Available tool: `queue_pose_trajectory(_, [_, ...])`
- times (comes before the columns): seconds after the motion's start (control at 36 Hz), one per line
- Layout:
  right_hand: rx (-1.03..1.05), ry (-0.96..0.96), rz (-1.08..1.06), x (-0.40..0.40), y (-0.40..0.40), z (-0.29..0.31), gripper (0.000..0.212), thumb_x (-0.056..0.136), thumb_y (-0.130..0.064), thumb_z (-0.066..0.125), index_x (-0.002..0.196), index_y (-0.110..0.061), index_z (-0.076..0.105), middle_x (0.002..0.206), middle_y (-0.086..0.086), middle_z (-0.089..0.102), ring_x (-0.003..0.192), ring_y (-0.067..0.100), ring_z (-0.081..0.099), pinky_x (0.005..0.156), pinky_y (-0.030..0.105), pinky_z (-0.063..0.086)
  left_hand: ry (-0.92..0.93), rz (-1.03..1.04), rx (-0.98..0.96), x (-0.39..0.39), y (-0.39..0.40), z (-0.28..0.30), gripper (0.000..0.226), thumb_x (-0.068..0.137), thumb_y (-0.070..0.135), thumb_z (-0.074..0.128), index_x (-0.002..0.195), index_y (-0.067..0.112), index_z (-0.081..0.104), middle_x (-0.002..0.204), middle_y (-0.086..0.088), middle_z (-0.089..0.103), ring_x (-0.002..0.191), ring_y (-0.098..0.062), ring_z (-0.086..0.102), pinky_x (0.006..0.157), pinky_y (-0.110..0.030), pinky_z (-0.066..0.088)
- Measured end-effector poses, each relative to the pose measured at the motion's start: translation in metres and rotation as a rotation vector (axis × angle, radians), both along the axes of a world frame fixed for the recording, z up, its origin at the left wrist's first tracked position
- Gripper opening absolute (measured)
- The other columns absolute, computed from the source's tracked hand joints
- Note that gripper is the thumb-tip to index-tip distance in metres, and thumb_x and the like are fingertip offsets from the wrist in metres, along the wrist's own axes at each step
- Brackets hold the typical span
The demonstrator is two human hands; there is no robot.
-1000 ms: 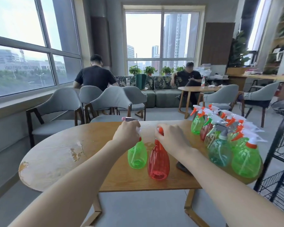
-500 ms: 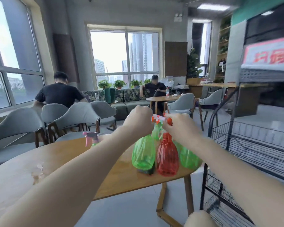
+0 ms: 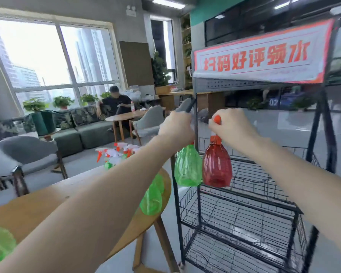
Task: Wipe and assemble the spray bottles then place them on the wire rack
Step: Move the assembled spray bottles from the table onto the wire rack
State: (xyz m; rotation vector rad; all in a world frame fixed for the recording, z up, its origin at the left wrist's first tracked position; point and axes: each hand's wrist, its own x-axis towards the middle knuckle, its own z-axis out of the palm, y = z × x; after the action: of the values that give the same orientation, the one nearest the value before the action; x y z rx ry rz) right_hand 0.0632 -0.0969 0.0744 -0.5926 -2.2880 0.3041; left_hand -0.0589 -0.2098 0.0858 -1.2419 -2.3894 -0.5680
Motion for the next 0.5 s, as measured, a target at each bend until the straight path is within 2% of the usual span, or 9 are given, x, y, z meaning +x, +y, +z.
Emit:
queue_pose_trajectory(0.11, [0.009, 0.027, -0.101, -0.013, 0.045, 0.005, 0.032, 0.103, -0.033, 0.053, 0.089, -0.01, 0.07, 0.082, 0.014, 0.066, 0.077, 0.035, 0.061, 0.062, 0.037, 0.05, -0.031, -0.048, 0.046, -0.025, 0.058, 0.006, 0.014, 0.093, 0.01, 0.051, 0.082, 0.007, 0.059, 0.087, -0.011, 0.06, 0.083, -0.032, 0.059, 0.066, -0.035, 0.047])
queue_pose_trajectory(0.17, [0.022, 0.04, -0.14, -0.025, 0.067, 0.005, 0.032, 0.102, -0.036, 0.053, 0.09, -0.011, 0.069, 0.082, 0.014, 0.066, 0.075, 0.037, 0.062, 0.065, 0.042, 0.056, -0.026, -0.067, 0.049, -0.04, 0.085, 0.009, 0.013, 0.096, 0.011, 0.051, 0.085, 0.009, 0.058, 0.087, -0.011, 0.056, 0.083, -0.031, 0.051, 0.067, -0.035, 0.043])
queue_pose_trajectory(0.28, [0.04, 0.03, -0.168, -0.058, 0.107, -0.003, 0.037, 0.105, -0.037, 0.051, 0.077, -0.014, 0.057, 0.072, 0.012, 0.058, 0.071, 0.037, 0.059, 0.063, 0.043, 0.054, -0.032, -0.053, 0.011, -0.076, 0.136, 0.004, 0.036, 0.1, 0.017, 0.055, 0.066, 0.01, 0.042, 0.07, -0.006, 0.046, 0.077, -0.031, 0.05, 0.065, -0.035, 0.04])
queue_pose_trajectory(0.33, [0.063, 0.029, -0.18, -0.079, 0.124, -0.012, 0.04, 0.105, -0.036, 0.05, 0.071, -0.015, 0.05, 0.069, 0.013, 0.056, 0.069, 0.037, 0.058, 0.062, 0.043, 0.051, -0.035, -0.049, -0.019, -0.094, 0.157, -0.003, 0.038, 0.099, 0.014, 0.056, 0.066, 0.011, 0.039, 0.069, -0.006, 0.042, 0.076, -0.031, 0.051, 0.065, -0.035, 0.041])
queue_pose_trajectory(0.42, [0.061, -0.011, -0.212, -0.104, 0.141, -0.029, 0.035, 0.106, -0.034, 0.049, 0.084, -0.009, 0.06, 0.071, 0.014, 0.056, 0.072, 0.038, 0.059, 0.063, 0.042, 0.05, -0.076, -0.045, -0.08, -0.118, 0.177, -0.018, 0.032, 0.098, 0.009, 0.057, 0.069, 0.007, 0.045, 0.073, -0.009, 0.046, 0.077, -0.033, 0.054, 0.066, -0.037, 0.044])
queue_pose_trajectory(0.5, [0.052, -0.094, -0.247, -0.129, 0.158, -0.048, 0.032, 0.107, -0.033, 0.047, 0.094, -0.007, 0.062, 0.08, 0.017, 0.059, 0.082, 0.041, 0.063, 0.065, 0.039, 0.044, -0.111, -0.03, -0.141, -0.147, 0.198, -0.034, 0.022, 0.097, 0.01, 0.059, 0.077, 0.006, 0.049, 0.081, -0.011, 0.05, 0.08, -0.034, 0.055, 0.066, -0.036, 0.044])
